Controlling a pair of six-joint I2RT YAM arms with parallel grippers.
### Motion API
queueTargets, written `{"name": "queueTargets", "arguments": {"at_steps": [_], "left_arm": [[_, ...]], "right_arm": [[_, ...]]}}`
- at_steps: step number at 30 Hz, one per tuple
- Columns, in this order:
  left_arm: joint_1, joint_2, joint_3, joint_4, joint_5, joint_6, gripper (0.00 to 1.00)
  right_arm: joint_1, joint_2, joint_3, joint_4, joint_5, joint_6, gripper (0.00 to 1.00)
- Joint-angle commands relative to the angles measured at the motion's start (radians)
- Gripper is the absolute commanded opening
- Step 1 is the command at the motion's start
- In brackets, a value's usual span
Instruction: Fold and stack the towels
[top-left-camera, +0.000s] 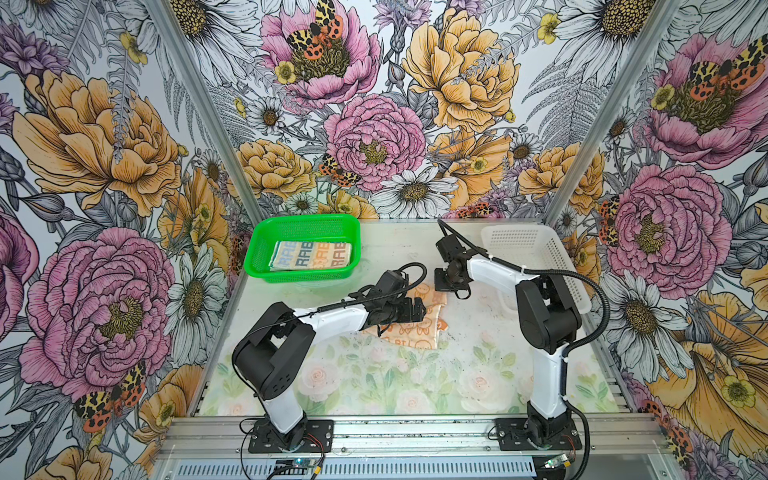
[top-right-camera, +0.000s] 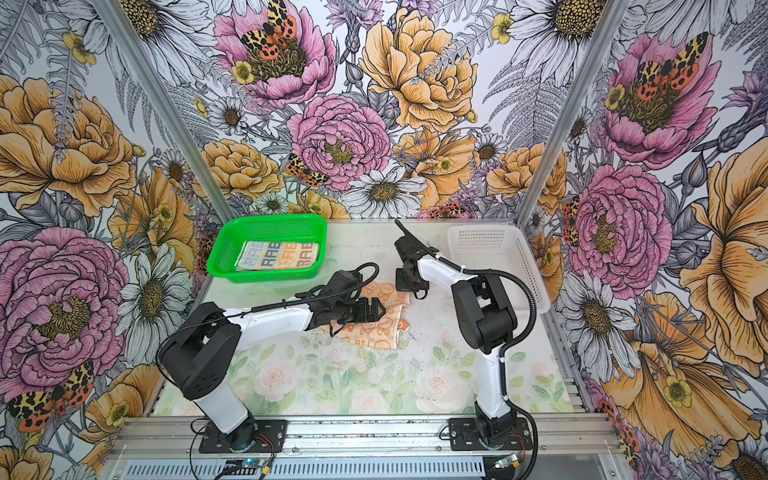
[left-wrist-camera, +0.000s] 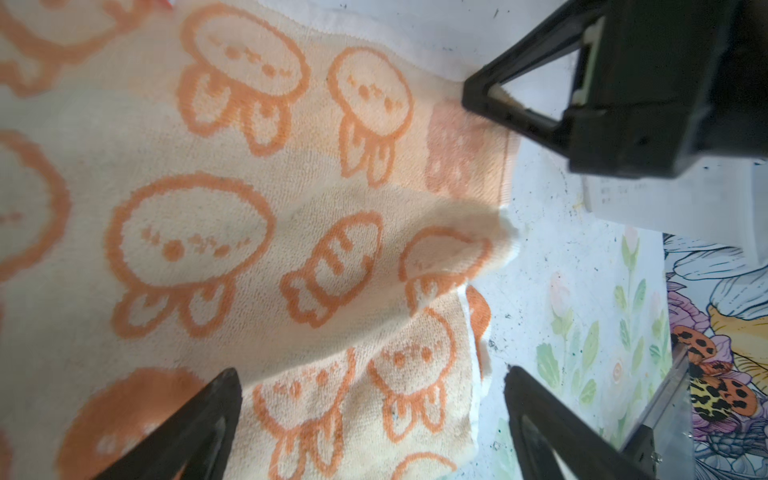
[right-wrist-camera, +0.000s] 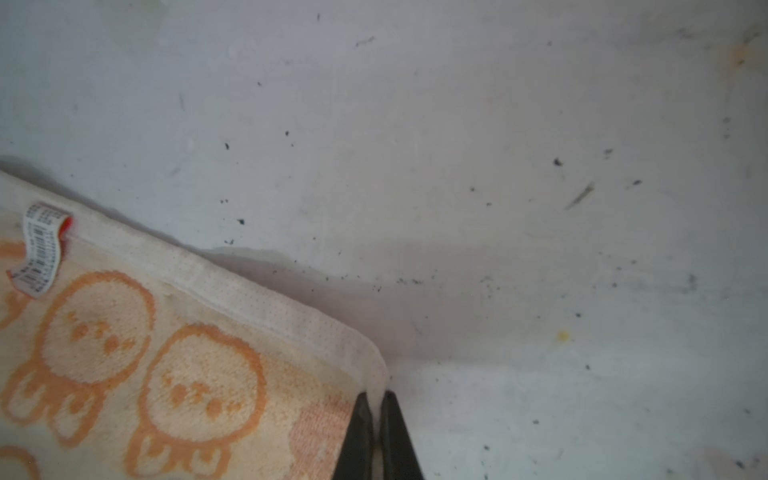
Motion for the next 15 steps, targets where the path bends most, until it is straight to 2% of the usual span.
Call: {"name": "queueTargets", "arguments": {"at_steps": [1,10,15], "left_arm": [[-0.037,0.048,0.034,0.011,0.024,-0.005,0.99],[-0.144,0.179,0.098,0.103,0.073,-0.106,0.99],[-0.219,0.228,0.182,0.133,0.092,-0.139,0.99]], "right_arm": [[-0.022,-0.047,0.073,-0.059,-0.013,-0.048,0.00],[-0.066,-0.020,0.166,-0.109,-0.032,-0.119,0.00],[-0.085,-0.005,0.230,-0.131,-0.046,-0.168,0.00]]}}
